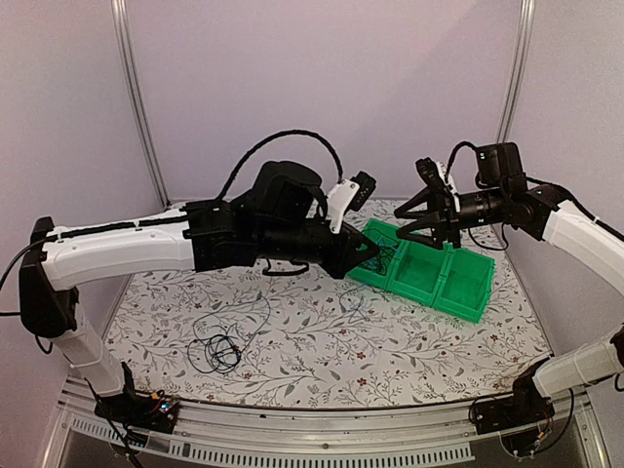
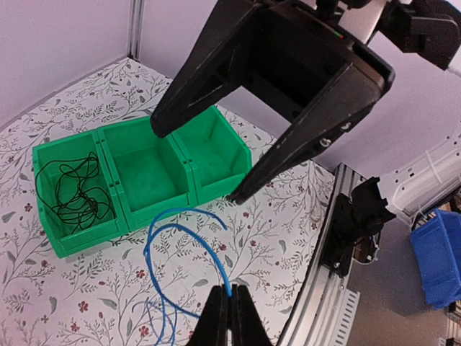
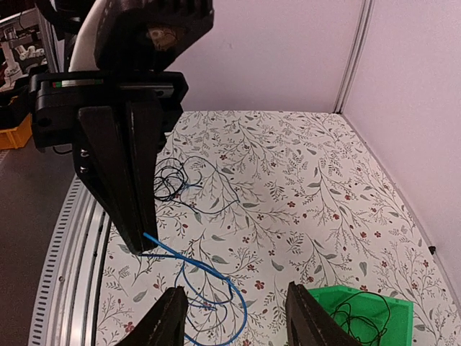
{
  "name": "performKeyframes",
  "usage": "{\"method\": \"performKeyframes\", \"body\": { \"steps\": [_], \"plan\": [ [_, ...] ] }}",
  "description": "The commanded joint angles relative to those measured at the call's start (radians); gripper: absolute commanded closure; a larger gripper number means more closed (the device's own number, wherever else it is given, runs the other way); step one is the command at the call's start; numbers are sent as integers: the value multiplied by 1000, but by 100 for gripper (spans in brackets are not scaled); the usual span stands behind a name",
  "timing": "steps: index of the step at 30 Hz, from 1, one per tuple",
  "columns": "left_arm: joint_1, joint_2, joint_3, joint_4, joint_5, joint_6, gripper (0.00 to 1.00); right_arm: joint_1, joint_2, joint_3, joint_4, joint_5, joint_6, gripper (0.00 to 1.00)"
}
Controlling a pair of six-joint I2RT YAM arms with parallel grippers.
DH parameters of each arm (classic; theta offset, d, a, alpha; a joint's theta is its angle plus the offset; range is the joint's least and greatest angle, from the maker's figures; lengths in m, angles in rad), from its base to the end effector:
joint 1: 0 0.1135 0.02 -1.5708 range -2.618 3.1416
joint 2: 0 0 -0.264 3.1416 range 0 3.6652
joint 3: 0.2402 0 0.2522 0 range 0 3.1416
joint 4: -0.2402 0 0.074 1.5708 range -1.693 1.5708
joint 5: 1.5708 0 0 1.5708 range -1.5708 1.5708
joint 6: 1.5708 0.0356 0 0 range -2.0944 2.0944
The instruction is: Untangle the cables
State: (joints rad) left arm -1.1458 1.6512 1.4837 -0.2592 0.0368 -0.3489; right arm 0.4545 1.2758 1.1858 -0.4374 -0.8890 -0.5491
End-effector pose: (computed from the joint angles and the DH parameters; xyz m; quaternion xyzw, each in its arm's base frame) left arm 0.1606 -0.3581 0.3496 0.3353 0.7709 -0.3792 0.3865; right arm 0.2358 0.1460 0.3553 -0.5644 0.5832 0.3511 0.4671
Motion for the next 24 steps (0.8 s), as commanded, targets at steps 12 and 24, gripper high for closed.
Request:
{"method": "performKeyframes", "body": {
  "steps": [12,24],
  "plan": [
    [-38,44,87,21,124,34,100,84,3,-18,-68,-56,-147,64],
    [-41,-24,-10,-5,-27,4,75,78,-29,-48,-21,165,-103,100]
  ]
}}
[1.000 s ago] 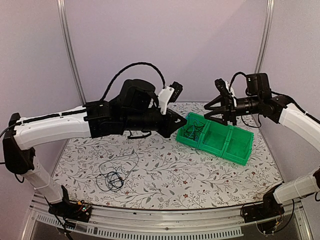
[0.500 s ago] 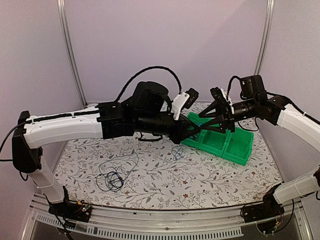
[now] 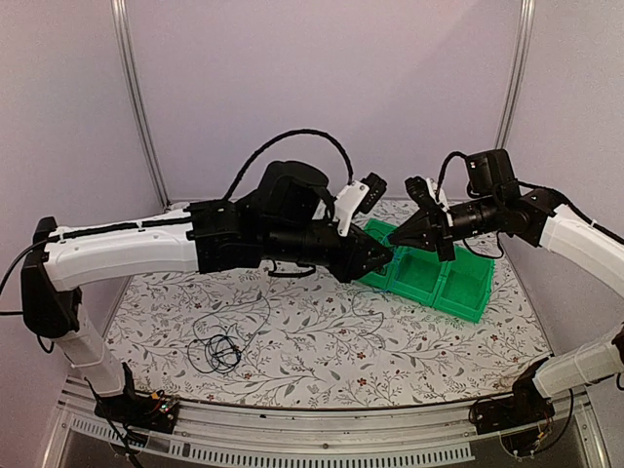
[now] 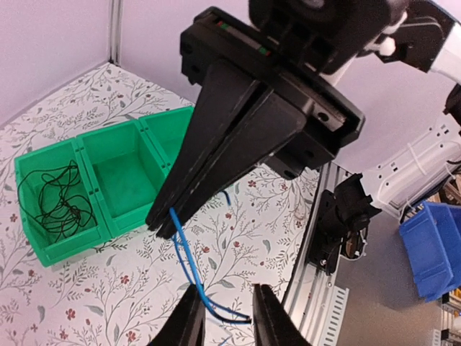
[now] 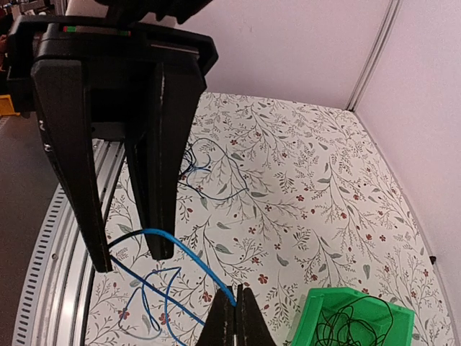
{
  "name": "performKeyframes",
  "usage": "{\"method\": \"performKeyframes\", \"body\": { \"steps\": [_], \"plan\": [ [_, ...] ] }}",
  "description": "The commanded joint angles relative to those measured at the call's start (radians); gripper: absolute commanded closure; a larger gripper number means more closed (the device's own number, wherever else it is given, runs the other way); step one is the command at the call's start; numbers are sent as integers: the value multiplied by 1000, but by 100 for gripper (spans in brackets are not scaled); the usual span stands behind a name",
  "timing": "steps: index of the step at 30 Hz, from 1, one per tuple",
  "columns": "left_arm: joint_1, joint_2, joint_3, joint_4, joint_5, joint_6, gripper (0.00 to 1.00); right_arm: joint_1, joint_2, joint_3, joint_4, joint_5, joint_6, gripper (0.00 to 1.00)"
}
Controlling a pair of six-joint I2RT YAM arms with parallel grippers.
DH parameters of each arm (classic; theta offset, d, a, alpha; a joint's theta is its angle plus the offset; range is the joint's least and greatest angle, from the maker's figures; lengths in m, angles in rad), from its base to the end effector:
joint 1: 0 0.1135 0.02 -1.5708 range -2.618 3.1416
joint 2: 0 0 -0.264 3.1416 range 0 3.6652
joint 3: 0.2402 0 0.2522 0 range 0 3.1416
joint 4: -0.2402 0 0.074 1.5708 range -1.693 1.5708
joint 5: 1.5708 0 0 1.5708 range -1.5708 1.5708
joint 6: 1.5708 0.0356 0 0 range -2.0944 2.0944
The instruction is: Untangle the cables
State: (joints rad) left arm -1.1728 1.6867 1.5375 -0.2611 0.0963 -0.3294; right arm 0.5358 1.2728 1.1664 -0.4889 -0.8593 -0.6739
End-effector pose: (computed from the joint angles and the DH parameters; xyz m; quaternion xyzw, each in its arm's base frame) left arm 0.1527 -0.3719 0.3550 0.3660 0.7514 -0.4031 0.3728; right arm 0.2209 0.1625 0.3450 -0.6172 0.5496 0.3377 0.4504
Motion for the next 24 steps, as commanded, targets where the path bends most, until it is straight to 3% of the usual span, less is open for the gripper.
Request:
{"method": "performKeyframes", "body": {
  "steps": [1,12,18,24],
  "plan": [
    [-16,-81,-102,12,-93,-25,73,-10,-28,-35,37,160,26,100],
    [-26,-330,-539,174,-269,-181,64,-224,25,19,87,231,124,100],
    [-27,-434,-640,188,-346,-217,63,-326,95,50,127,283,152,100],
    [-27,-483,-685,198,-366,-226,63,-338,189,4,207,335,163,100]
  ]
}}
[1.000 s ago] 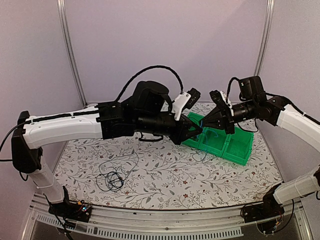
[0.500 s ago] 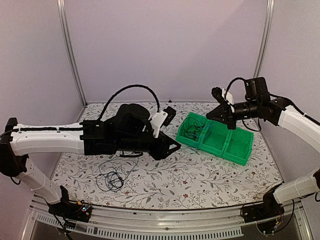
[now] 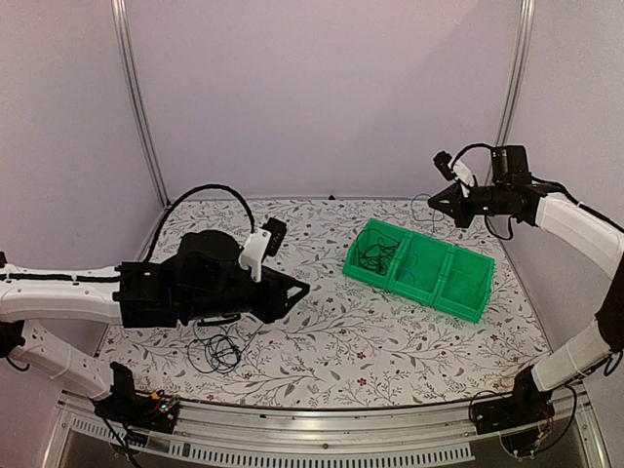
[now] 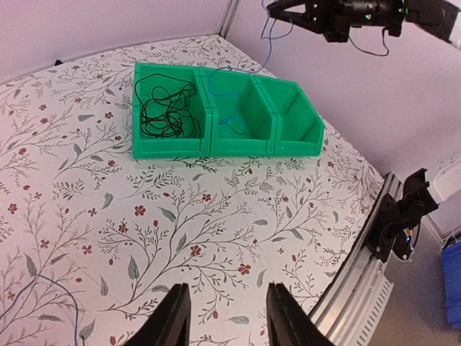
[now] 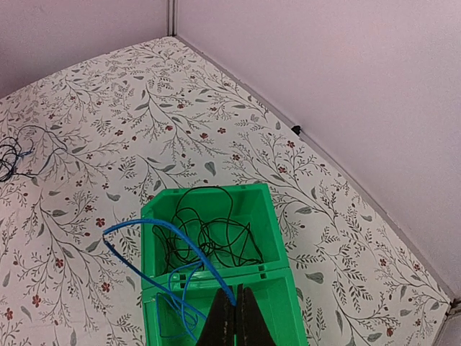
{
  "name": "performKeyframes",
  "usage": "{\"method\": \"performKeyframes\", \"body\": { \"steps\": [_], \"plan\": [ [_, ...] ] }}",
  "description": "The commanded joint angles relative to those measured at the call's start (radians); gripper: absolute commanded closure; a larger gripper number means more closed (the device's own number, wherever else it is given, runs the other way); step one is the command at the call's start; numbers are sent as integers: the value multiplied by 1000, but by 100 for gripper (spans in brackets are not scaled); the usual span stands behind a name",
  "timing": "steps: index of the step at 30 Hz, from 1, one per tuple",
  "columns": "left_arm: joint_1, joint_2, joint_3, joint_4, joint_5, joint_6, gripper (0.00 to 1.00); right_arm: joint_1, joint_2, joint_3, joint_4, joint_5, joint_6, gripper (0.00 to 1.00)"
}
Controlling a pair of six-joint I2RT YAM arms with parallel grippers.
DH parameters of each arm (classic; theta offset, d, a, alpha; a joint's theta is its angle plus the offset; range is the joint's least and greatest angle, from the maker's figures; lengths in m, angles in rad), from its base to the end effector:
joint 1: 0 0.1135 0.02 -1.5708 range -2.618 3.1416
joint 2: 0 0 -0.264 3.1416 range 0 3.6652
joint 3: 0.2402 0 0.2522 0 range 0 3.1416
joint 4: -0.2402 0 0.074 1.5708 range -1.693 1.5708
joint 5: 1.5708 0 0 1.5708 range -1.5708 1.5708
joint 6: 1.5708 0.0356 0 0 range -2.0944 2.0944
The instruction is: Untangle the cables
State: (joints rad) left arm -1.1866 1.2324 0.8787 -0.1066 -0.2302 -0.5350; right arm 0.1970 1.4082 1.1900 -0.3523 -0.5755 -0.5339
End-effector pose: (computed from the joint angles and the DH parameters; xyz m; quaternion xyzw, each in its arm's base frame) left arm 0.1126 -0.2568 0.2857 0.2128 0.8191 -0.3335 0.4154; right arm 0.3069 0.0810 0.3235 -0.4278 0.7372 0.1684 0.4951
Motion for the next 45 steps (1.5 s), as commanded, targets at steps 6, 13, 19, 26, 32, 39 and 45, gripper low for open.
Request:
{"method": "performKeyframes", "body": {
  "steps": [6,13,19,26,32,39,45],
  "plan": [
    [-14,-57,-64,42,-66,-52,63,0,149,-56,93,170,-16,100],
    [-14,-102,-115,41,-122,-90,63,-5,157,-99,116,239,-30,100],
    [-13,-119,-127,29,-157,-110,62,-50,129,-94,112,284,-2,100],
    [-12,-135,-151,30,-190,-123,62,-77,15,-153,130,252,8,100],
    [-12,-131,-147,29,-191,-122,62,-77,119,-82,39,197,-4,100],
    [-12,-134,-166,33,-194,-143,62,-69,259,-49,2,178,-14,100],
    [-12,-122,-172,42,-208,-149,61,-12,342,-22,-20,205,-16,100]
  ]
}}
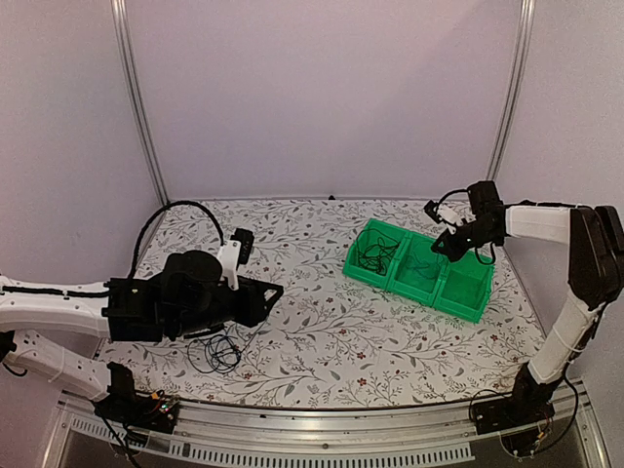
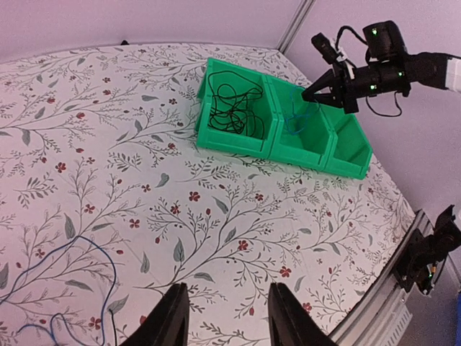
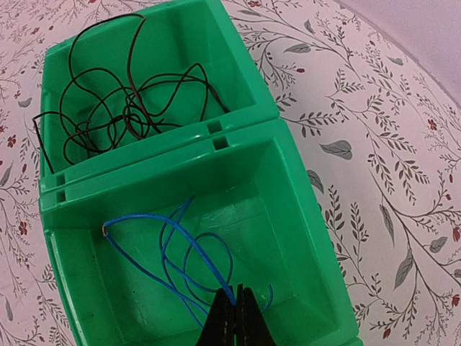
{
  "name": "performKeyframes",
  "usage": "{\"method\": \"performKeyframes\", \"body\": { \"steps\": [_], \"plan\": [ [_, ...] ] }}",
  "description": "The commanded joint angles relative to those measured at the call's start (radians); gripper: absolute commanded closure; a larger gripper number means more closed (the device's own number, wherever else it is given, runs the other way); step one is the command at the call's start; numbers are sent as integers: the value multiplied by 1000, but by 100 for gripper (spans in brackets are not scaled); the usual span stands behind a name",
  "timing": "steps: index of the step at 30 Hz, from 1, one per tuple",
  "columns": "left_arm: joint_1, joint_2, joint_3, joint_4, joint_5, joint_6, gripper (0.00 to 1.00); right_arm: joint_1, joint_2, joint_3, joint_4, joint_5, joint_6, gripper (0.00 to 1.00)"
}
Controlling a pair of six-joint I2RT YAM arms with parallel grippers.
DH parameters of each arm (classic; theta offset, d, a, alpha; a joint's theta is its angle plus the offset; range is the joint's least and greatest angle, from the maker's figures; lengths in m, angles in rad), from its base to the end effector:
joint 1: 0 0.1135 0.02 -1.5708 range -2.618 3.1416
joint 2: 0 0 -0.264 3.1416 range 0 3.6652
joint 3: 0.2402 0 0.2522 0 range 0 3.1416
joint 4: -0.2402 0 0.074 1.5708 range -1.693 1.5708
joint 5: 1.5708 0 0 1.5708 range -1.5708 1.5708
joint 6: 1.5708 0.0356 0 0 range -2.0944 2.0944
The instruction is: Untangle the cables
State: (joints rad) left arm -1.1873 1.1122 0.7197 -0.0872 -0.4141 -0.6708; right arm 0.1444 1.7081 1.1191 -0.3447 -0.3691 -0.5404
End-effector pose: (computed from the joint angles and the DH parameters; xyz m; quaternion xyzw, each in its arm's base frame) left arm 0.1057 -0.2237 0.2628 0.1105 0.8361 -0.3016 0.4447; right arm 0.3514 0.0641 0.2026 -0.3676 0.8601 0.1103 0.3361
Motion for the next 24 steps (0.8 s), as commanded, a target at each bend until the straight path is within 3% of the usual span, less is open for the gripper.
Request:
{"method": "performKeyframes", "body": {
  "steps": [1,7,10,19,24],
  "plan": [
    [-11,2,-12,22,-25,-15,61,49,57,56,-36,0,-7,100],
    [-11,11,-20,16,-30,-32,60,93,109,81,-49,85,-2,100],
    [-11,8,-20,5,-37,-38,60,94,109,90,-61,112,6,95],
    [1,-56,-45,-128,-160,-182,55,94,-70,57,-114,168,-10,65],
    [64,-80,-78,-249,-143,-299,55,94,-188,44,-113,203,-23,57]
  ]
}}
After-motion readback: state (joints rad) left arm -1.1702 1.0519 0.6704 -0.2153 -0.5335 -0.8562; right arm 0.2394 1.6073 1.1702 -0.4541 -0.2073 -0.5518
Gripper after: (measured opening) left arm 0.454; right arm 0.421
